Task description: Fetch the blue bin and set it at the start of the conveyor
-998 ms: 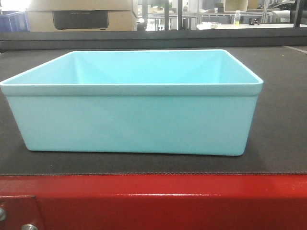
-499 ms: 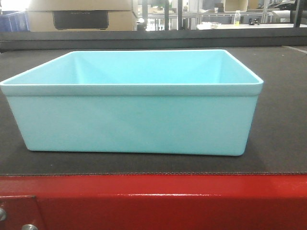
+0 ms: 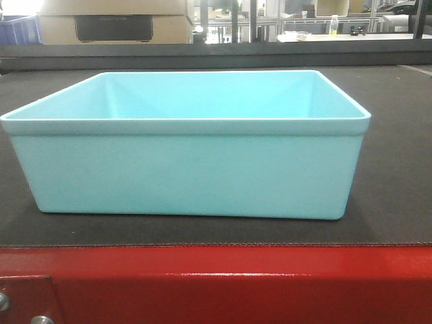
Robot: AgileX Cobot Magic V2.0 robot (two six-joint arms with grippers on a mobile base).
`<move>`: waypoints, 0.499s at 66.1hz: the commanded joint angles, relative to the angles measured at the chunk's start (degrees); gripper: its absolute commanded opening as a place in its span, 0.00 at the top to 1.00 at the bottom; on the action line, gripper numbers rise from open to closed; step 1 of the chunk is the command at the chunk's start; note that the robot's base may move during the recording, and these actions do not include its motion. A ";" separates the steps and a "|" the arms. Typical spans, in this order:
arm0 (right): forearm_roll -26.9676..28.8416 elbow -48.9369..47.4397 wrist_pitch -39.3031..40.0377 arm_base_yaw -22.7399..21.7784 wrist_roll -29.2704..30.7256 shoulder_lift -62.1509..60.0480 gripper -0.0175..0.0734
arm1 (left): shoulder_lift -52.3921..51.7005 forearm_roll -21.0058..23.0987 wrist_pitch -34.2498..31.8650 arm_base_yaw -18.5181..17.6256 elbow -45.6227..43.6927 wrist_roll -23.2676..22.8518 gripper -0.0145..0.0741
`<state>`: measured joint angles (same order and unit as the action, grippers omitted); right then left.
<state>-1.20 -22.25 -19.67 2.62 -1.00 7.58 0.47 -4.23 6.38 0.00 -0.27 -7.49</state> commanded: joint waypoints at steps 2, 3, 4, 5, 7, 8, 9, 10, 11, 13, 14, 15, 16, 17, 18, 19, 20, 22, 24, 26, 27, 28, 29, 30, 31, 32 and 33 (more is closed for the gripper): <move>-0.61 0.01 1.86 -0.21 0.39 -0.20 0.99 | -0.47 0.32 -3.13 0.45 0.27 1.19 0.96; -0.61 0.01 1.86 -0.21 0.39 -0.20 0.99 | -0.47 0.32 -3.13 0.45 0.27 1.45 0.96; -0.61 0.01 1.86 -0.21 0.39 -0.20 0.99 | -0.47 0.32 -3.13 0.45 0.27 1.51 0.96; -0.61 0.01 1.86 -0.21 0.39 -0.20 0.99 | -0.47 0.32 -3.13 0.45 0.27 1.51 0.96; -0.61 0.01 1.86 -0.21 0.39 -0.20 0.99 | -0.47 0.32 -3.13 0.45 0.27 1.51 0.96; -0.61 0.01 1.86 -0.21 0.39 -0.20 0.99 | -0.47 0.32 -3.13 0.45 0.27 1.51 0.96; -0.61 0.01 1.86 -0.21 0.39 -0.20 0.99 | -0.47 0.32 -3.13 0.45 0.27 1.51 0.96; -0.61 0.01 1.86 -0.21 0.39 -0.20 0.99 | -0.47 0.32 -3.13 0.45 0.27 1.51 0.96; -0.61 0.01 1.86 -0.21 0.39 -0.20 0.99 | -0.47 0.32 -3.13 0.45 0.27 1.51 0.96; -0.61 0.01 1.94 -0.21 0.39 -0.20 0.99 | -0.47 0.32 -3.30 0.45 0.27 1.50 0.96; -0.61 0.01 1.94 -0.21 0.39 -0.20 0.99 | -0.47 0.32 -3.30 0.45 0.27 1.50 0.96; -0.61 0.01 1.94 -0.21 0.39 -0.20 0.99 | -0.47 0.32 -3.37 0.45 0.27 1.50 0.96; -0.61 0.01 1.94 -0.21 0.39 -0.20 0.99 | -0.47 0.32 -3.43 0.45 0.27 1.50 0.96; -0.61 0.01 1.94 -0.21 0.39 -0.20 0.99 | -0.47 0.32 -3.43 0.45 0.27 1.50 0.96; -0.61 0.01 1.94 -0.21 0.39 -0.20 0.99 | -0.47 0.32 -3.43 0.45 0.27 1.50 0.96; -0.61 0.01 1.94 -0.21 0.39 -0.20 0.99 | -0.47 0.32 -3.43 0.45 0.27 1.50 0.96; -0.61 0.01 1.94 -0.21 0.39 -0.20 0.99 | -0.47 0.32 -3.43 0.45 0.27 1.50 0.96; -0.61 0.01 1.94 -0.21 0.39 -0.20 0.99 | -0.47 0.32 -3.43 0.45 0.27 1.50 0.96; -0.61 0.01 1.94 -0.21 0.39 -0.20 0.99 | -0.47 0.32 -3.43 0.45 0.27 1.50 0.96; -0.61 0.01 1.94 -0.21 0.39 -0.20 0.99 | -0.47 0.32 -3.43 0.45 0.27 1.50 0.96; -0.61 0.01 1.94 -0.21 0.39 -0.20 0.99 | -0.47 0.32 -3.43 0.45 0.27 1.50 0.96; -0.61 0.01 1.94 -0.21 0.39 -0.20 0.99 | -0.47 0.32 -3.43 0.45 0.27 1.50 0.96; -0.61 0.01 1.94 -0.21 0.39 -0.20 0.99 | -0.47 0.32 -3.43 0.45 0.27 1.50 0.96; -0.61 0.01 1.94 -0.21 0.39 -0.20 0.99 | -0.47 0.32 -3.43 0.45 0.27 1.50 0.96; -0.61 0.01 1.94 -0.21 0.39 -0.20 0.99 | -0.47 0.32 -3.43 0.45 0.27 1.50 0.96; -0.61 0.01 1.94 -0.21 0.39 -0.20 0.99 | -0.47 0.32 -3.43 0.45 0.27 1.50 0.96; -0.61 0.01 1.94 -0.21 0.39 -0.20 0.99 | -0.47 0.32 -3.43 0.45 0.27 1.50 0.96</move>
<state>-1.20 -22.25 -19.20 2.62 -0.89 7.58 0.33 -4.12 4.03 0.36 0.07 -6.02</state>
